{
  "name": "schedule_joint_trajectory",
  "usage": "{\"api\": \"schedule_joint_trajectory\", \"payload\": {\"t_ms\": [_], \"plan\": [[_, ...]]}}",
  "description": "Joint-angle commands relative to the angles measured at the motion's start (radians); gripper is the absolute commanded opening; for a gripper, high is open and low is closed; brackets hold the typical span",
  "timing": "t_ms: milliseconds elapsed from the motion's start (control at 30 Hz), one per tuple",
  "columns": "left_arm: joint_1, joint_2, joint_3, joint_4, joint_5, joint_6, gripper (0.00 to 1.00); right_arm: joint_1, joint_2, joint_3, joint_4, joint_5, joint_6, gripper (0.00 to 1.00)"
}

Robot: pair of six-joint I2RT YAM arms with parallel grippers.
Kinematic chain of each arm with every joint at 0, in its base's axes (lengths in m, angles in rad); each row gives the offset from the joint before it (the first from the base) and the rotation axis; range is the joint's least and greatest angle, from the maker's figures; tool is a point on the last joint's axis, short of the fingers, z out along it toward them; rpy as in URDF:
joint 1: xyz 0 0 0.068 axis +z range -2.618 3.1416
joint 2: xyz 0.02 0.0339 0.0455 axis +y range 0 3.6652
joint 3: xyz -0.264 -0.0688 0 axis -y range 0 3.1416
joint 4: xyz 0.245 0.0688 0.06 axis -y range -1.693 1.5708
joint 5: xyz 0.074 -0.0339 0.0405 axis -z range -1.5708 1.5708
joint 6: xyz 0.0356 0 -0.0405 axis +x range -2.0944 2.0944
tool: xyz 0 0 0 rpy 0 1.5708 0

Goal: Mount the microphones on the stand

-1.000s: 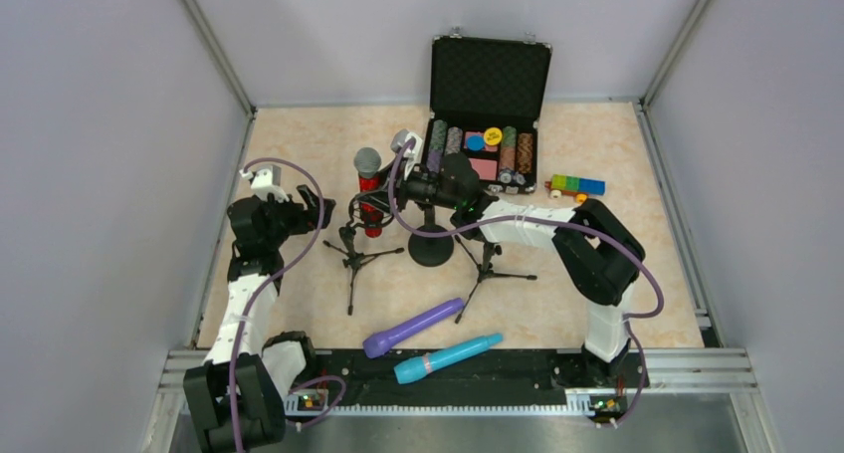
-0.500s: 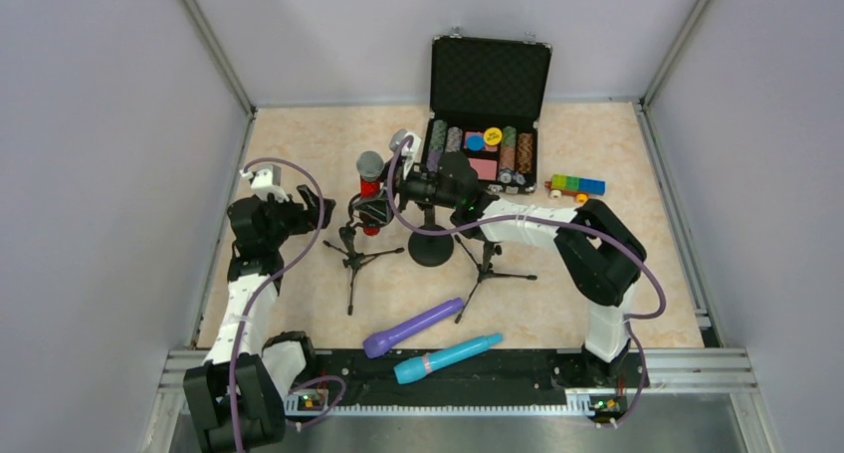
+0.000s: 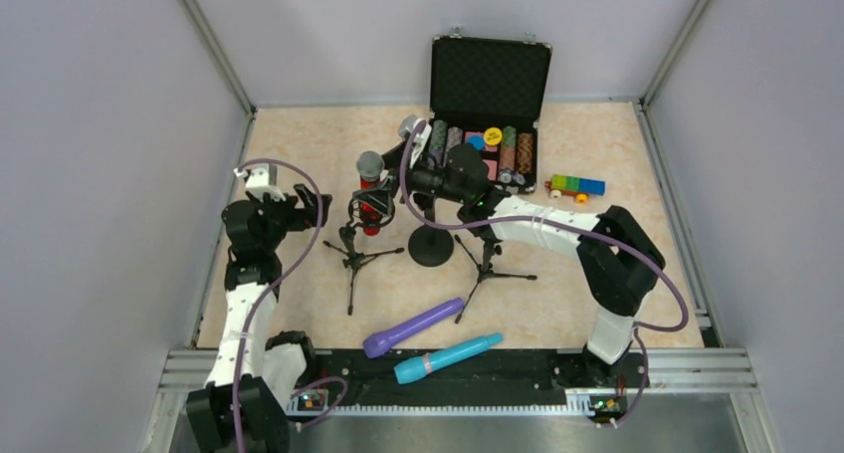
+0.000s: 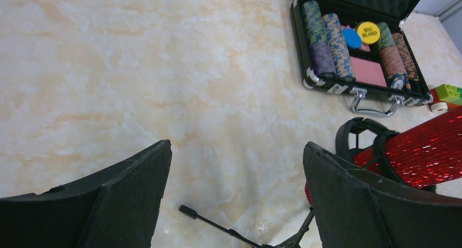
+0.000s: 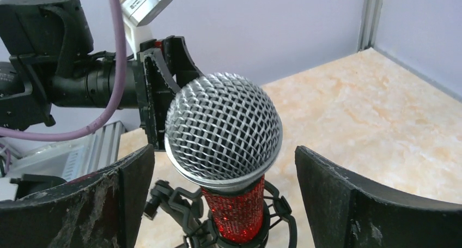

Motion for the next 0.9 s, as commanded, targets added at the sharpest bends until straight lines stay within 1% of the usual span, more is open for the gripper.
{"api": "schedule_joint_trajectory", "payload": {"t_ms": [0,133,167,333,433,533,733,867], "plan": [[0.005,-0.096,0.078,0.050,-0.019,0.049,0.95,0.011,-0.091,0.053,0.030,0.026,0.036,0.96],[0.003,-0.152,0.127,0.017,0.007,0.062,0.95,0.011,-0.121,0.043,0.026,0.045,0.047,0.97],[0.003,-0.162,0.140,0.009,0.026,0.063,0.95,0.011,-0.129,0.041,0.022,0.048,0.048,0.99],[0.002,-0.185,0.199,-0.082,0.159,0.065,0.93,0.011,-0.167,0.038,-0.028,0.072,0.047,0.99],[0.001,-0.203,0.225,-0.190,0.232,0.102,0.92,0.011,-0.194,0.027,-0.059,0.091,0.046,0.99],[-0.006,-0.223,0.245,-0.310,0.268,0.160,0.91,0.010,-0.225,0.012,-0.092,0.110,0.046,0.99],[-0.040,-0.254,0.253,-0.485,0.309,0.231,0.90,0.009,-0.282,-0.023,-0.147,0.172,0.037,0.99],[-0.072,-0.247,0.254,-0.570,0.307,0.284,0.88,0.002,-0.300,-0.008,-0.261,0.268,0.049,0.99]]}}
